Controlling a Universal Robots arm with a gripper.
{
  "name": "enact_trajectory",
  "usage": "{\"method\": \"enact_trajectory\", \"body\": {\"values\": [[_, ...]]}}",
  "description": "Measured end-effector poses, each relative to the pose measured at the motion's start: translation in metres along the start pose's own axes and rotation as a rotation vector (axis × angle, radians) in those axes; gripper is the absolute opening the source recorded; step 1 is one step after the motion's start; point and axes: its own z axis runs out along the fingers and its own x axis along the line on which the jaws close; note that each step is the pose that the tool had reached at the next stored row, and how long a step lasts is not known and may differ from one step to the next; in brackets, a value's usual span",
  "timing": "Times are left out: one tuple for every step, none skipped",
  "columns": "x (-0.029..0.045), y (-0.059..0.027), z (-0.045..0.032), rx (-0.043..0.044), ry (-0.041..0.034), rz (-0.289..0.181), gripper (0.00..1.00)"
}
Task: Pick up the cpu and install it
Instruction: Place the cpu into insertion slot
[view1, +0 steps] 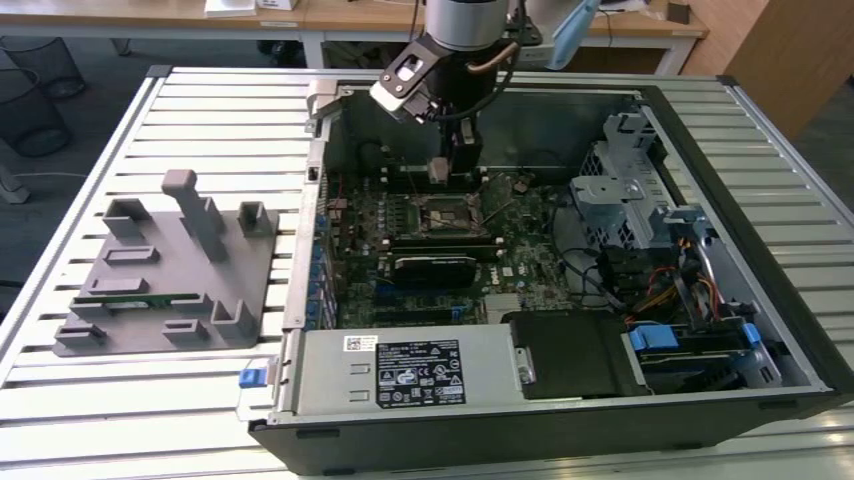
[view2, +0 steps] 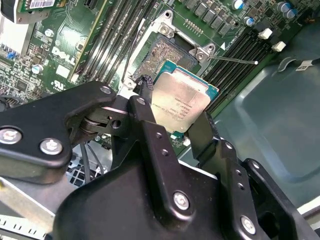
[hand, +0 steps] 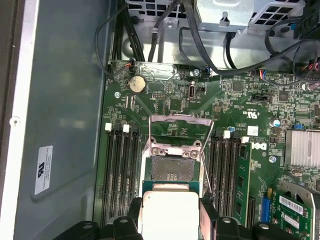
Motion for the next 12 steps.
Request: {"method": "enact_trajectory", "body": {"values": [[0.0000, 0.0001, 0.0011, -0.0001, 0.0001, 0.000, 0.53], [0.0000, 0.0004, 0.0022, -0.0001, 0.0001, -0.001, 0.53], [-0.0001, 0.0006, 0.0034, -0.0001, 0.0001, -0.002, 0.53], [-0.0001, 0.0007, 0.0047, -0.0001, 0.0000, -0.003, 0.53], [-0.0001, 0.0009, 0.0062, 0.0000, 0.0000, -0.005, 0.53], [-0.0001, 0.0009, 0.0078, 0.0000, 0.0000, -0.007, 0.53], [-0.0001, 0.0009, 0.0096, 0.0000, 0.0001, -0.009, 0.53], [-0.0001, 0.0009, 0.0114, 0.0000, 0.0001, -0.011, 0.53], [-0.0002, 0.0009, 0.0133, 0.0000, 0.0001, -0.013, 0.53], [-0.0002, 0.0008, 0.0151, 0.0000, 0.0001, -0.015, 0.53], [-0.0002, 0.0008, 0.0170, 0.0000, 0.0003, -0.016, 0.53], [-0.0002, 0.0008, 0.0188, 0.0000, 0.0003, -0.016, 0.53]]}}
